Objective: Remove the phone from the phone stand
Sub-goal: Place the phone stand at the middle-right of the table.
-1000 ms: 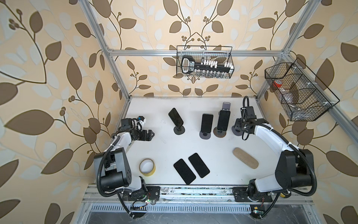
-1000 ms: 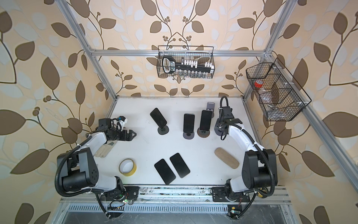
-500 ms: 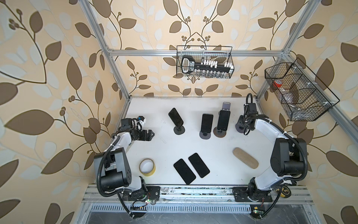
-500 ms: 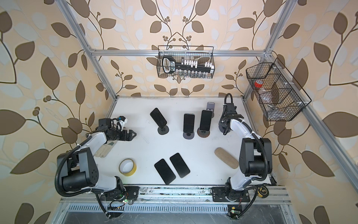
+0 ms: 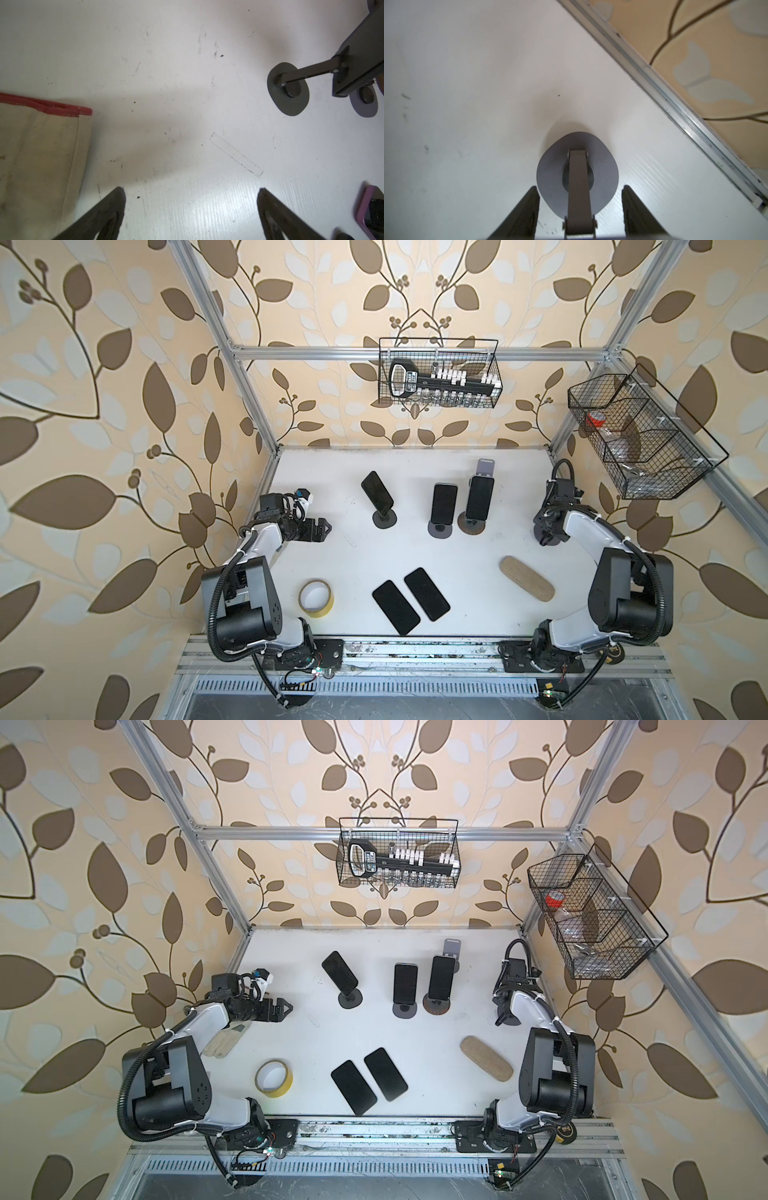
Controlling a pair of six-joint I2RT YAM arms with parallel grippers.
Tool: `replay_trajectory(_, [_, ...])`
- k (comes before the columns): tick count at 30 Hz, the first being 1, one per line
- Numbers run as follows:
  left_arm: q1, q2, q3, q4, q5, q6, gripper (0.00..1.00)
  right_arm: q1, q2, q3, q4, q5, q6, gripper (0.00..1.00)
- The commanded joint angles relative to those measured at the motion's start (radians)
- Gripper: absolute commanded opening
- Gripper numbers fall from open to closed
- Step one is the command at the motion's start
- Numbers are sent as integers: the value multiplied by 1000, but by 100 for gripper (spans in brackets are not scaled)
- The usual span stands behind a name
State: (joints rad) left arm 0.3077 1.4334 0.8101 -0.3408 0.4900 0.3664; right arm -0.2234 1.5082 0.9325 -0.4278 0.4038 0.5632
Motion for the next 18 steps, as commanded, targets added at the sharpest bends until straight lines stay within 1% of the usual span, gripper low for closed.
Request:
replay_trajectory(1, [-1,1,40,-18,22,23,99,-45,-65,-62,33,31,74,57])
replay_trajectory(9, [-1,1,39,-19,23,22,99,-162,-133,-161,82,21,130,57])
replay_trajectory(14, [0,1,36,-17,23,23,99,-179,-100,-163,75,79,148,59])
replay_trajectory(16, [-1,1,35,-18,22,23,99,-181,-82,-166,81,70,155,59])
replay_trajectory(18, [-1,1,37,-18,22,25,99,-182,-65,-160,80,51,153,62])
